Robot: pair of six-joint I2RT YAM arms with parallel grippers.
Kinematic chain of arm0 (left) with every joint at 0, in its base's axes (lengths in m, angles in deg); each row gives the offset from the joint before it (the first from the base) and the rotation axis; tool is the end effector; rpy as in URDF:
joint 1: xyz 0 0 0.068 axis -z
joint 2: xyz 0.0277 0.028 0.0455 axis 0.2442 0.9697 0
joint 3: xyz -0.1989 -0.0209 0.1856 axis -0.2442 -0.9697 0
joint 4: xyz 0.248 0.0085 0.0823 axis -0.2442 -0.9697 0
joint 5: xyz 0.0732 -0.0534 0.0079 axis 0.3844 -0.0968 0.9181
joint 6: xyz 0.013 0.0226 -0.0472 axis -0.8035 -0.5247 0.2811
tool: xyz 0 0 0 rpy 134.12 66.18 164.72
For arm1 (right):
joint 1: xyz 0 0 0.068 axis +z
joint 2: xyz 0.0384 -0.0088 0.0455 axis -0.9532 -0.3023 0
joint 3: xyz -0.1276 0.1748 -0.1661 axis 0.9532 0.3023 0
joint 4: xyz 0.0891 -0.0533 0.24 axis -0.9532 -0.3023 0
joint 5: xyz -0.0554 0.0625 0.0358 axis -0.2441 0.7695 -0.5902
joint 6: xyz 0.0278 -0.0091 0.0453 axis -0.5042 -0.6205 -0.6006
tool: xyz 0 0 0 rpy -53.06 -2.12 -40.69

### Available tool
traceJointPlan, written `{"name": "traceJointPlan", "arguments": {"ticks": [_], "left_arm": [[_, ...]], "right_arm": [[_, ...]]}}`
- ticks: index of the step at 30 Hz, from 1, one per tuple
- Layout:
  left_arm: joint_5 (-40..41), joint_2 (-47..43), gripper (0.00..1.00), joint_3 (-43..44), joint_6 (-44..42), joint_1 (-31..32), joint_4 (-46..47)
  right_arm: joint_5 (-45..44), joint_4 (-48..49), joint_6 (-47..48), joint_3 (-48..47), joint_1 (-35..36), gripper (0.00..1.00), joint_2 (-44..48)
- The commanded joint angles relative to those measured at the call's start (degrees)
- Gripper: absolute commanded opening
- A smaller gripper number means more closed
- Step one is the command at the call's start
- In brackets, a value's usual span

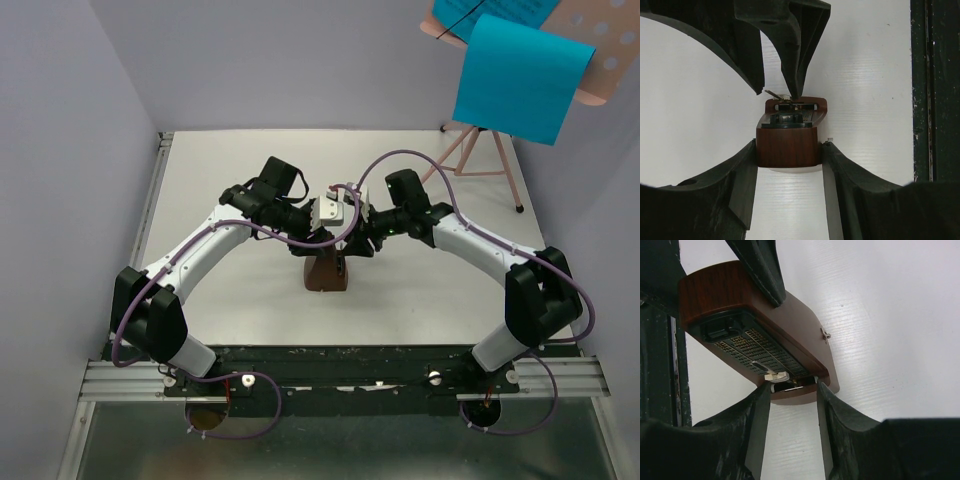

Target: Pack up the instrument practice props

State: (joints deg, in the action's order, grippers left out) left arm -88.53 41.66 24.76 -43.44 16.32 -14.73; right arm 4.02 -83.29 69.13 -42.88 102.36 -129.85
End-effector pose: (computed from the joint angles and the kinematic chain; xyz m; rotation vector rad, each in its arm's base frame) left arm 0.2568 -0.1795 0.3048 1.6437 1.6736 -0.8393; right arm 0.2806 0.1913 0.2438 -1.3571 1.7837 0.9809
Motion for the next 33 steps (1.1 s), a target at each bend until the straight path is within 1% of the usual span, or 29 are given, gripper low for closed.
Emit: {"name": "traceJointPlan", "arguments": {"ticks": [1,10,14,19,21,24,33], "left_arm": [[1.6,0.16,0.0,0.52,-3.62,0.04,0.22],[2.48,0.25,0.0,0.87,-5.47,0.13,0.05],[2.57,0.07,0.0,0.87,-5.65,0.13,0.05],[2.75,0.07,0.0,0.69,-5.91,0.04,0.05],[2.83,0.07,0.0,0.69,-6.18,0.13,0.05],[3.18,0.07,0.0,0.78,-6.53,0.13,-0.13],[3.45,0.07,0.0,1.04,-7.32,0.04,-0.22]], "right_arm": [[2.38,-1.63,3.3,-1.88,0.19,0.48,-0.1],[3.44,-1.02,3.92,-2.76,0.72,0.47,-0.98],[3.35,-0.66,3.65,-3.28,1.24,0.43,-1.41],[3.18,-0.93,3.74,-3.55,1.42,0.36,-1.68],[3.0,-1.28,3.92,-3.46,1.42,0.36,-1.59],[1.95,-1.89,4.36,-3.29,1.42,0.41,-1.15],[-0.51,-2.6,4.54,-1.62,1.42,0.4,0.61]]}}
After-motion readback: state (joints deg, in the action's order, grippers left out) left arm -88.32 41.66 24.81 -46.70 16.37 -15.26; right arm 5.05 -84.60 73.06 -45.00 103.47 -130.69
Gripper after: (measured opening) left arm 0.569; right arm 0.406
